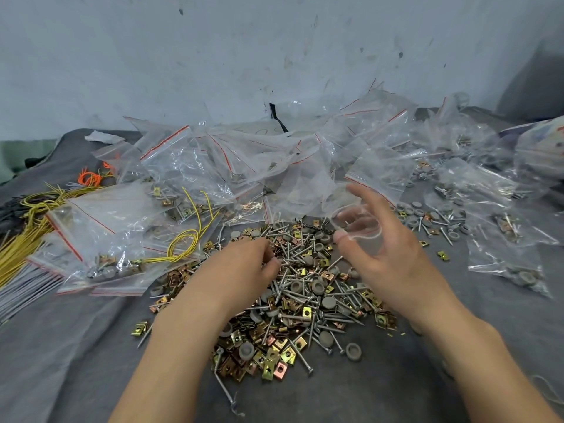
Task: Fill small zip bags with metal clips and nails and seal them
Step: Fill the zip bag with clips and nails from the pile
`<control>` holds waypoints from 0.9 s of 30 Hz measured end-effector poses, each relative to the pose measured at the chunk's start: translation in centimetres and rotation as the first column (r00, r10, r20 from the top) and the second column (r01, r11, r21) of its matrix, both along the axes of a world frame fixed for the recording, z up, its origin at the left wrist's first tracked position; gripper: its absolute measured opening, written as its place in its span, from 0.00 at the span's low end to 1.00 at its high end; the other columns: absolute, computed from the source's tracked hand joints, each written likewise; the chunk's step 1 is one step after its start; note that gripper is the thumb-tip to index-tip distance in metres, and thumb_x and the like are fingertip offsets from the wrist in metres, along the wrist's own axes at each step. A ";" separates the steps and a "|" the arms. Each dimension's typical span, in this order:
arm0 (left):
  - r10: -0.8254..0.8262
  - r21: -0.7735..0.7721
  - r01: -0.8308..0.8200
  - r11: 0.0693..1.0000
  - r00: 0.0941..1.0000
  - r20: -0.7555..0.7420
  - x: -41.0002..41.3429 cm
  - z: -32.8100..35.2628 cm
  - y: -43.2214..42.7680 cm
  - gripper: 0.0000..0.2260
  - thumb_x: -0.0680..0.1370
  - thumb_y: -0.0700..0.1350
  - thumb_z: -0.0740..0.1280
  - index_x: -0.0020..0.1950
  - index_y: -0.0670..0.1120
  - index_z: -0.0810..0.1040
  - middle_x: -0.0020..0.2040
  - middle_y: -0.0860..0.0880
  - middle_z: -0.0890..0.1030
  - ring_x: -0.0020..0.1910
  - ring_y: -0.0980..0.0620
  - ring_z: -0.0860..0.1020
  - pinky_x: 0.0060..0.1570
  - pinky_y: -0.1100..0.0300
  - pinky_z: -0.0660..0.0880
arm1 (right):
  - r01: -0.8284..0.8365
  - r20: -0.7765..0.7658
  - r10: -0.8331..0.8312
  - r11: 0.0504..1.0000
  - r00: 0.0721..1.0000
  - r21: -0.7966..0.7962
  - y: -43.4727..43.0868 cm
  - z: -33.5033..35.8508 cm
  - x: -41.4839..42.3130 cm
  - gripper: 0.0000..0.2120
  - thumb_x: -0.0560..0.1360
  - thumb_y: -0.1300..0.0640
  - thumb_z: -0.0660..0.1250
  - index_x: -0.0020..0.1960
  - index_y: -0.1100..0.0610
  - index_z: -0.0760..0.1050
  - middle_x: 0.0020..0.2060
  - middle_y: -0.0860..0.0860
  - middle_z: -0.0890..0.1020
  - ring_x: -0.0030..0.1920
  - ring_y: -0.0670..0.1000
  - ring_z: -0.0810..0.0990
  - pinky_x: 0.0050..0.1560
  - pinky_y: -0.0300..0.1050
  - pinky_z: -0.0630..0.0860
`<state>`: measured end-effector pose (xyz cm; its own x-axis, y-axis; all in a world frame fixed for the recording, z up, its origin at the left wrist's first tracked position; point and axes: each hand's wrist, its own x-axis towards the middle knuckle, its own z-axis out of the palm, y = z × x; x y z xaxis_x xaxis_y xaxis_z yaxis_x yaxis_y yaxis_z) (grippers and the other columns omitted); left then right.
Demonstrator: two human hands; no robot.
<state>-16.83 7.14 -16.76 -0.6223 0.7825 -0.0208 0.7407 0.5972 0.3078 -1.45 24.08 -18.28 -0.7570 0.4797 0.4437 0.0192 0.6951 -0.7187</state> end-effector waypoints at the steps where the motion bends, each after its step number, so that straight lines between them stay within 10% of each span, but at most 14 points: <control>1: 0.005 0.007 -0.005 1.000 1.000 0.004 0.0 0.0 0.0 0.09 0.82 0.55 0.60 0.50 0.52 0.74 0.44 0.56 0.78 0.41 0.56 0.76 0.41 0.56 0.74 | 0.003 -0.042 -0.005 0.999 0.999 -0.051 0.1 0.1 0.0 0.27 0.76 0.40 0.66 0.72 0.36 0.62 0.54 0.34 0.79 0.57 0.37 0.78 0.54 0.34 0.71; 8: 0.027 0.036 -0.027 0.999 1.000 0.015 0.0 0.1 0.0 0.05 0.82 0.54 0.61 0.52 0.54 0.73 0.40 0.58 0.75 0.39 0.58 0.74 0.40 0.56 0.71 | -0.035 -0.248 -0.036 0.960 0.968 -0.278 0.4 1.4 0.5 0.24 0.77 0.49 0.70 0.70 0.41 0.69 0.55 0.38 0.82 0.58 0.41 0.81 0.59 0.37 0.73; 15: 0.040 0.080 -0.048 0.996 0.994 0.101 -0.1 0.3 -0.1 0.07 0.82 0.49 0.64 0.60 0.54 0.74 0.48 0.54 0.79 0.42 0.55 0.76 0.40 0.59 0.71 | 0.007 -0.193 -0.034 0.991 0.981 -0.137 0.2 0.9 0.4 0.24 0.78 0.50 0.70 0.71 0.42 0.67 0.52 0.38 0.81 0.53 0.36 0.79 0.48 0.22 0.70; 27: 0.004 0.237 -0.051 0.970 0.981 0.192 -1.0 0.9 -1.6 0.12 0.81 0.40 0.64 0.57 0.57 0.78 0.43 0.60 0.81 0.41 0.62 0.78 0.38 0.67 0.72 | 0.000 0.048 -0.005 0.993 0.999 0.116 -1.0 0.2 -0.3 0.28 0.75 0.37 0.60 0.74 0.39 0.59 0.57 0.38 0.78 0.57 0.40 0.77 0.63 0.56 0.74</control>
